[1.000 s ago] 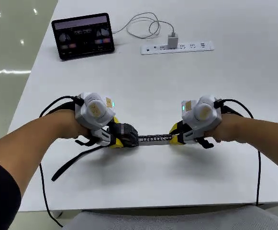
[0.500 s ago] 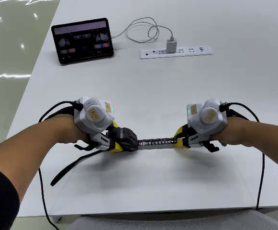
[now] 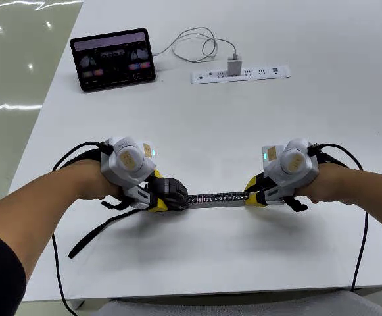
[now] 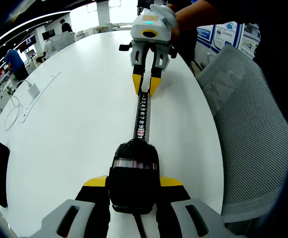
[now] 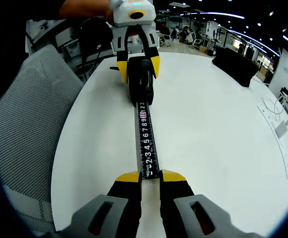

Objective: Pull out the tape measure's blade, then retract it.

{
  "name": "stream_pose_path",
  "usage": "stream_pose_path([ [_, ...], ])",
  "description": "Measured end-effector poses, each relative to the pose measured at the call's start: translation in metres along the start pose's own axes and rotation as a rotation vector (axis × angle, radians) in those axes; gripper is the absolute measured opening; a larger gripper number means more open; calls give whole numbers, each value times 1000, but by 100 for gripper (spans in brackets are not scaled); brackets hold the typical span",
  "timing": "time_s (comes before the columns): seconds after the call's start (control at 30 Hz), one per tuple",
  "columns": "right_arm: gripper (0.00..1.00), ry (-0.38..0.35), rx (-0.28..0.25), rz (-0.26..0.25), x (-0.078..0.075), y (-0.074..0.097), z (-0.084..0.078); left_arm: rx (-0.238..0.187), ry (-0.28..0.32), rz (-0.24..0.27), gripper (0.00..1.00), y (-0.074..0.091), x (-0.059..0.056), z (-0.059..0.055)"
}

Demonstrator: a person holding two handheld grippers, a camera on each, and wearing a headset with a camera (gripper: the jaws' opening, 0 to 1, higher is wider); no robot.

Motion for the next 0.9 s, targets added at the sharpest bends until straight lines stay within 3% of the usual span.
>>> stream_pose_path([
  [0.9, 8, -18, 28, -8, -3, 25, -23, -10, 11, 3, 32, -1, 1, 0],
])
Point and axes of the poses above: the centre of the closed fingertips' face, and the gripper's own axes: y roughly backward along the fingers, x roughly to its left, z roughly out of its top, the point moved 4 cm from there along y, roughly backward along the fingers
